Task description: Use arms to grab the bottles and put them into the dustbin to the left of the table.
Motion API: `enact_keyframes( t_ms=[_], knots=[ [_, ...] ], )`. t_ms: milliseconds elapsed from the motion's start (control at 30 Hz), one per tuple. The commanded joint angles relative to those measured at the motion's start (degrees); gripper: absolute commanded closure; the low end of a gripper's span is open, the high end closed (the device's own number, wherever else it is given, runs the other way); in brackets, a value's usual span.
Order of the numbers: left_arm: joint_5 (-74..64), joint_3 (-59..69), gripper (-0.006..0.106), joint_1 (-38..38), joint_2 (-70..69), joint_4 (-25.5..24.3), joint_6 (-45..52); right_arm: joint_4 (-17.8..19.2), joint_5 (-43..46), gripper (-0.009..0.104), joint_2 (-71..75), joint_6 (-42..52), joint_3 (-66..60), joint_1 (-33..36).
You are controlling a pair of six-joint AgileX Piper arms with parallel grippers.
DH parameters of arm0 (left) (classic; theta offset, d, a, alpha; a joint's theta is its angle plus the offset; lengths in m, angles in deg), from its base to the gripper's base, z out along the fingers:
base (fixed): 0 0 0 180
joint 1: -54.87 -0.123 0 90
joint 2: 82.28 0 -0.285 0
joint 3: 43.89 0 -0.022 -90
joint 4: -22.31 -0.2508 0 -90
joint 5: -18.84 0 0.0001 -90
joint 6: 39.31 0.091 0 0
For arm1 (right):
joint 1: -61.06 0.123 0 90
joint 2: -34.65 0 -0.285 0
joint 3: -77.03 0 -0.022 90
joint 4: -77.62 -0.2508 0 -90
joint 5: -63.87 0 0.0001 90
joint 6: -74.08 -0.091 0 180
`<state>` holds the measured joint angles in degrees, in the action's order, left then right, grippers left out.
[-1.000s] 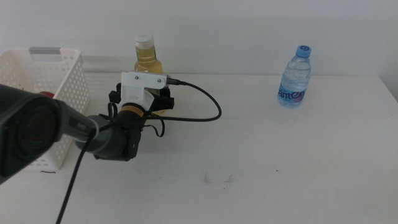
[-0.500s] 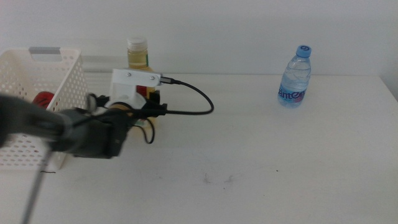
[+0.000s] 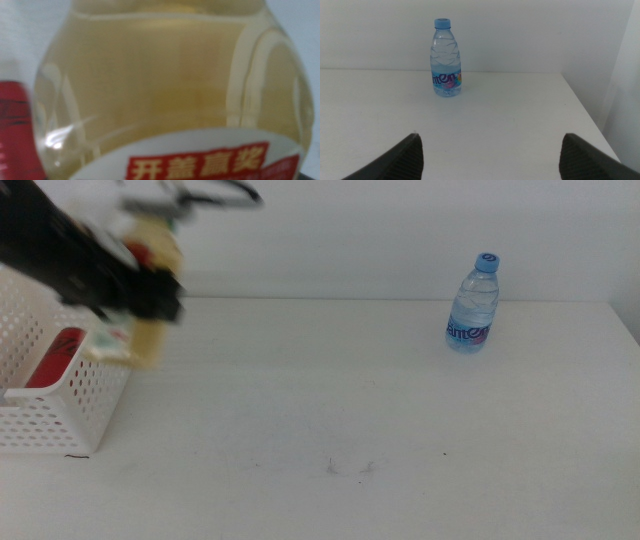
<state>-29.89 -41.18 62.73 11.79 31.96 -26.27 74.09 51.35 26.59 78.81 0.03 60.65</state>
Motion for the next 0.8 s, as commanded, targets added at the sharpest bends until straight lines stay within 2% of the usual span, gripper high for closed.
enact_keyframes(
  t_ms=[0, 133, 267, 600, 700, 767],
  knots=[
    [-5.6, -7.9, 0.102, -4.6, -0.1, 0.3, 3.7, 0.4, 0.4, 0.009, 0.3, 0.2, -0.2, -0.3],
    [-16.9, -18.1, 0.102, -14.7, 5.1, -1.3, 5.8, 0.4, 0.4, 0.009, 0.3, 0.2, -0.2, -0.3],
    [-17.5, -22.4, 0.102, -20.5, 10.9, -0.7, 9.7, 0.4, 0.4, 0.009, 0.3, 0.2, -0.2, -0.3],
    [-16.9, -22.9, 0.102, -22.0, 24.5, -1.2, 12.7, 0.4, 0.4, 0.009, 0.3, 0.2, -0.2, -0.3],
    [-15.6, -22.8, 0.095, -22.0, 26.5, -0.5, 12.5, 0.4, 0.4, 0.009, 0.3, 0.2, -0.2, -0.3],
    [-14.2, -22.8, 0.085, -22.0, 27.4, -0.1, 12.0, 0.4, 0.4, 0.009, 0.3, 0.2, -0.2, -0.3]
  ],
)
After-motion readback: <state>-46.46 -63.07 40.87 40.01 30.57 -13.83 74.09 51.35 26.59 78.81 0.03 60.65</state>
